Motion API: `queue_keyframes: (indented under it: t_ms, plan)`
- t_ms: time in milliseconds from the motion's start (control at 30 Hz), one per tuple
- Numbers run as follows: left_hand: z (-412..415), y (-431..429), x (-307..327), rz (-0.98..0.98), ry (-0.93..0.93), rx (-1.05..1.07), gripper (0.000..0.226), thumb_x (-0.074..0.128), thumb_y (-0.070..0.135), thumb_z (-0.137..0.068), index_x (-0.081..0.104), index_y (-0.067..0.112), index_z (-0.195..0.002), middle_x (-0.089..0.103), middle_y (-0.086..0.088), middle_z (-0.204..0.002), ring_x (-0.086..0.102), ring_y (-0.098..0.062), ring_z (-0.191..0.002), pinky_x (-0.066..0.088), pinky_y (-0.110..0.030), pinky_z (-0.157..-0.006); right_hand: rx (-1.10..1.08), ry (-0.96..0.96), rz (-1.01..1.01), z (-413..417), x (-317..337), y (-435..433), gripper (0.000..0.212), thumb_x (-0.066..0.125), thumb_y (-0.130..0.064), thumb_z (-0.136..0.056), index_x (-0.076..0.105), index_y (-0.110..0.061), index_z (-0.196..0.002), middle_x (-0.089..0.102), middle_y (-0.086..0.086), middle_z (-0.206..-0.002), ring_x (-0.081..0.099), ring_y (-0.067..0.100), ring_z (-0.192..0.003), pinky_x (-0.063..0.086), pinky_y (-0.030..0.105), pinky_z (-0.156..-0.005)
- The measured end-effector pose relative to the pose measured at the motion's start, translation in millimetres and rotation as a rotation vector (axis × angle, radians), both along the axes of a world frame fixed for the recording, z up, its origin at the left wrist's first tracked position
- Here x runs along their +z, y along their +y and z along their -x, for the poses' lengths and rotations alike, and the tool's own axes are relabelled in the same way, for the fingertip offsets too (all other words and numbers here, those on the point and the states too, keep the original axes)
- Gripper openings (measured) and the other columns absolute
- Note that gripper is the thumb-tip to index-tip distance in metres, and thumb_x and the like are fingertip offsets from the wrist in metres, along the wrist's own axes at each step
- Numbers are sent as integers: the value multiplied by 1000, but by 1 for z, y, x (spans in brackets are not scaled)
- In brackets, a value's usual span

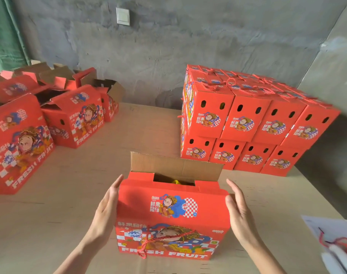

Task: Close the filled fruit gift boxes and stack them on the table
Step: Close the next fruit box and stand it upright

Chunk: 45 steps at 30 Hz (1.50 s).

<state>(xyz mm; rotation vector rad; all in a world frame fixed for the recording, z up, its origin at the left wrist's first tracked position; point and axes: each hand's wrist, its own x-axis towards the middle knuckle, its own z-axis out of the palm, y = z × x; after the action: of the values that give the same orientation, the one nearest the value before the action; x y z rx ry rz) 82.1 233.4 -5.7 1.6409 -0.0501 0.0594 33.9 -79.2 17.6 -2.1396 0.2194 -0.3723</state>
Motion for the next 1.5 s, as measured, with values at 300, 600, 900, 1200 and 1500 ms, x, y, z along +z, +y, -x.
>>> queue_keyframes:
  t_ms: [300, 600, 900, 1200, 1500]
  plan:
    - [-20, -13, 3, -478, -227, 252, 13, 54, 13, -94, 66, 15, -90, 62, 2, -94, 56, -17, -87, 39, -21, -70, -153, -269, 271, -9, -21, 11, 16, 52, 2, -91, 64, -7, -94, 65, 3, -90, 58, 16, -72, 35, 7, -61]
    - [-21, -21, 0, -573, -303, 374, 18, 59, 9, -90, 61, 9, -72, 54, 5, -76, 49, -13, -65, 33, -18, -58, -145, -338, 289, -14, -24, 11, 13, 55, 12, -86, 64, 3, -82, 59, 10, -89, 56, 20, -79, 39, 17, -68]
    - [-23, -18, 2, -526, -169, 323, 12, 67, 0, -81, 72, 11, -80, 55, -1, -87, 52, -7, -75, 34, -8, -64, -125, -61, -131, -28, -30, -4, 11, 58, -2, -89, 58, -13, -88, 58, 1, -92, 54, 16, -82, 39, 6, -61]
    - [-40, -17, -5, -259, 94, 279, 31, 64, 4, -83, 53, 14, -110, 55, -11, -109, 55, -23, -93, 41, -29, -66, 141, 46, -294, -44, -22, -8, 77, 41, 16, -89, 13, -24, -149, 26, -12, -145, 30, -2, -130, 29, 19, -103]
    - [-28, -19, 5, -464, -235, 194, 79, 58, -8, -77, 30, 19, -146, 37, -9, -145, 34, -27, -134, 28, -36, -108, 325, -30, -171, -41, -23, -19, 48, 72, -3, -79, 44, -11, -118, 39, -3, -137, 44, -20, -111, 37, 1, -85]
